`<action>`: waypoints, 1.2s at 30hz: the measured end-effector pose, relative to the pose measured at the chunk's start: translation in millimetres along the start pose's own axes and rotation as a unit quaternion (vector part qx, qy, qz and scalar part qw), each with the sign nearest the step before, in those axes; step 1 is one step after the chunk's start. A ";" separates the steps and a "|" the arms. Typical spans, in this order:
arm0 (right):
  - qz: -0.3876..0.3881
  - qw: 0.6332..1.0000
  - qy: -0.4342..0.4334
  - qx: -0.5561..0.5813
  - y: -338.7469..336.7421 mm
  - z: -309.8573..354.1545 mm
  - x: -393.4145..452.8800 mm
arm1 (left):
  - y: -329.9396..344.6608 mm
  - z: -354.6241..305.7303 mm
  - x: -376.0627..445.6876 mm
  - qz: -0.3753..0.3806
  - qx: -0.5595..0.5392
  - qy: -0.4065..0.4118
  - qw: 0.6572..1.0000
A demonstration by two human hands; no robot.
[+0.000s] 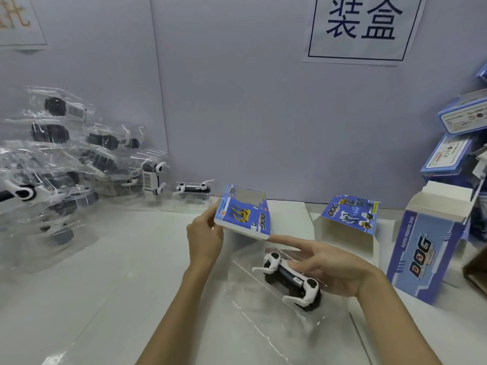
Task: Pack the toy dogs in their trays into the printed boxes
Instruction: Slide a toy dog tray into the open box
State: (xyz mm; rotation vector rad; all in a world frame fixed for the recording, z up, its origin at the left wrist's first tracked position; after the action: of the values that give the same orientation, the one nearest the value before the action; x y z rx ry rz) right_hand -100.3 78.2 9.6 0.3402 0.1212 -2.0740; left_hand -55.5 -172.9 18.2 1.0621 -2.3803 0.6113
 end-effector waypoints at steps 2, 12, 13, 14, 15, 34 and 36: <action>0.015 0.999 -0.017 0.031 1.9 1.6 4.4 | 0.4 5.1 -0.1 0.018 -0.019 -0.011 1.000; -0.058 0.978 -0.125 0.156 -23.3 9.3 11.6 | 7.3 -1.6 -10.3 0.120 -0.083 -0.016 0.989; -0.085 0.977 -0.122 0.150 -26.8 7.4 13.2 | 8.7 -3.1 -12.0 0.127 -0.096 -0.017 0.987; -0.114 0.976 -0.118 0.144 -29.2 6.0 15.1 | 10.4 -4.9 -13.2 0.133 -0.106 -0.015 0.985; -0.149 0.972 -0.111 0.141 -31.4 3.8 17.1 | 12.3 -6.2 -14.3 0.137 -0.111 -0.014 0.984; -0.454 0.873 -0.117 0.134 -29.5 -22.6 41.4 | 27.3 -14.0 -26.5 0.248 -0.048 -0.014 0.968; -0.452 0.876 -0.100 0.132 -30.3 -26.1 43.9 | 35.4 -8.8 -36.7 0.352 -0.161 -0.128 0.913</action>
State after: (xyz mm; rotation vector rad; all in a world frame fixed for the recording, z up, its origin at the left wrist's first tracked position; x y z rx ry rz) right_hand -142.1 62.7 -29.7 0.2478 -0.1698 -3.0602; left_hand -58.9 -125.8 -3.1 0.1187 -2.9578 0.2841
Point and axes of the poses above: each hand's wrist, its own x-axis towards the middle knuckle, its own y-axis out of the palm, z = x × y, the point moved 6 cm from there along x, towards the middle knuckle, and after that the axes turned 5 degrees about y, right-handed, at the moved point
